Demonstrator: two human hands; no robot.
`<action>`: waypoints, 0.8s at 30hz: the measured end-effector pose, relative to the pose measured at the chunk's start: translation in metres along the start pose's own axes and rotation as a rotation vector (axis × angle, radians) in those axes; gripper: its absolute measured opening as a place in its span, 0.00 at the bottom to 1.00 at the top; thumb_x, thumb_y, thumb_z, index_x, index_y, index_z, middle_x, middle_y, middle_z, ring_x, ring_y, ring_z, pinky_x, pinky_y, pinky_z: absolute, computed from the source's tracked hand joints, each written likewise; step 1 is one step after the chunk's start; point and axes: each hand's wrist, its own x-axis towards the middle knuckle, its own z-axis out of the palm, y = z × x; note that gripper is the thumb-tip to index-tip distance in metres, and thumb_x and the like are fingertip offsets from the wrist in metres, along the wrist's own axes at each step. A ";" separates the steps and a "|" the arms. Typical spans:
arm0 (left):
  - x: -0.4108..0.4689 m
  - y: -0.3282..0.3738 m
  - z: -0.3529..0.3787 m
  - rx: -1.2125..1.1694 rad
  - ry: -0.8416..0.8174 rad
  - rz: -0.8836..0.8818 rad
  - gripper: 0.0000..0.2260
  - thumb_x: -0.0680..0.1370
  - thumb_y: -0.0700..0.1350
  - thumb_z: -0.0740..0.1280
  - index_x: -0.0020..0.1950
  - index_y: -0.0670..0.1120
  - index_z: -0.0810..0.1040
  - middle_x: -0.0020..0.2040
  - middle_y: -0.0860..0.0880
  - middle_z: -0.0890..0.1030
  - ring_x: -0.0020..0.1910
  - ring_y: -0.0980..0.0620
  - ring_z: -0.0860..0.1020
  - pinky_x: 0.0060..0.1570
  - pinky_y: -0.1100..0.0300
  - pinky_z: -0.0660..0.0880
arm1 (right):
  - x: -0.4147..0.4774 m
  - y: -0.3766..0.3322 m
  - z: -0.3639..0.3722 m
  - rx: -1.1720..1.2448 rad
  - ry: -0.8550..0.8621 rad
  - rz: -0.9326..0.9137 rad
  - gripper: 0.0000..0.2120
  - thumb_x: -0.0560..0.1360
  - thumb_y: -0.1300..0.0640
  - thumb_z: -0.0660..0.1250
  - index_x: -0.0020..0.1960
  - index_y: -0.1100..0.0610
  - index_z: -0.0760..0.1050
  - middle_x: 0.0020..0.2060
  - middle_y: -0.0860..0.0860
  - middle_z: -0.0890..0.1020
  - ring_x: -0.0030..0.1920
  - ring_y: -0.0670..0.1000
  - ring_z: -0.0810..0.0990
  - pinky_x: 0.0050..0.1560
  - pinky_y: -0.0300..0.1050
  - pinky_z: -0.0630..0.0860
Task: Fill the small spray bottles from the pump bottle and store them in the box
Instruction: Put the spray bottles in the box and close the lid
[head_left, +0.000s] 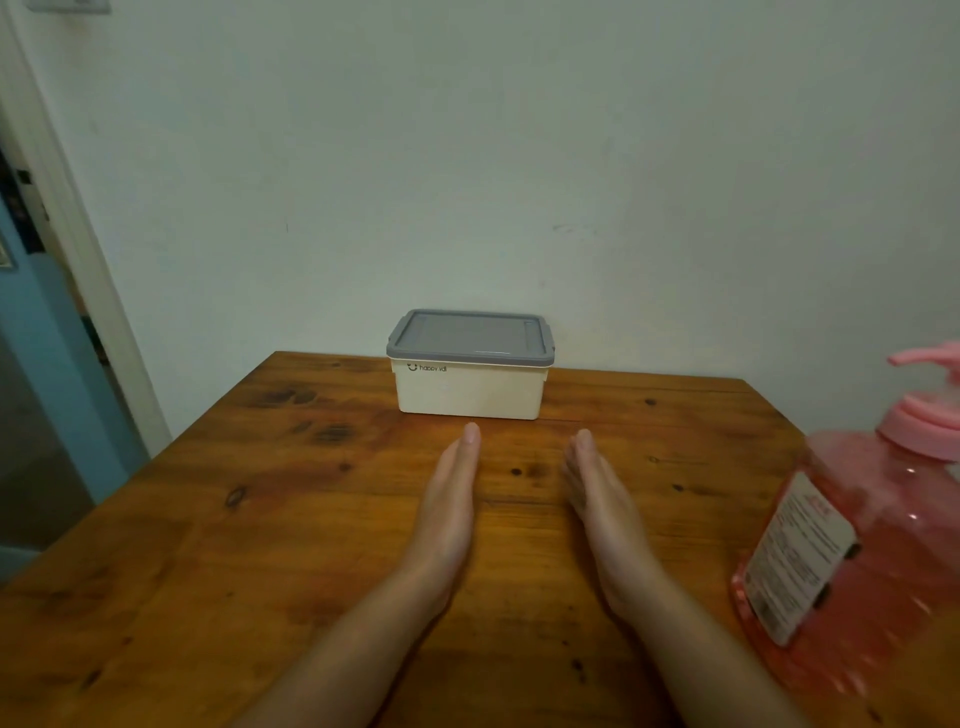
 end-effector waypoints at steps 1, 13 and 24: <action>-0.005 -0.001 0.005 0.008 -0.014 0.008 0.28 0.73 0.69 0.52 0.69 0.59 0.68 0.56 0.63 0.74 0.60 0.60 0.72 0.62 0.57 0.67 | -0.006 0.000 -0.004 -0.009 -0.006 -0.018 0.39 0.69 0.26 0.51 0.75 0.43 0.62 0.72 0.44 0.70 0.70 0.48 0.69 0.72 0.55 0.64; -0.055 0.008 0.060 0.011 -0.175 0.105 0.35 0.68 0.73 0.54 0.72 0.61 0.66 0.70 0.60 0.71 0.68 0.60 0.69 0.69 0.54 0.66 | -0.082 -0.023 -0.042 -0.011 0.004 -0.352 0.30 0.67 0.36 0.61 0.68 0.41 0.68 0.64 0.33 0.74 0.62 0.29 0.71 0.57 0.23 0.69; -0.080 0.011 0.121 -0.089 -0.319 0.068 0.34 0.69 0.76 0.53 0.71 0.62 0.67 0.68 0.61 0.72 0.67 0.63 0.69 0.71 0.55 0.64 | -0.130 -0.024 -0.084 0.049 0.163 -0.502 0.28 0.68 0.28 0.64 0.63 0.39 0.75 0.62 0.36 0.79 0.64 0.39 0.76 0.60 0.37 0.76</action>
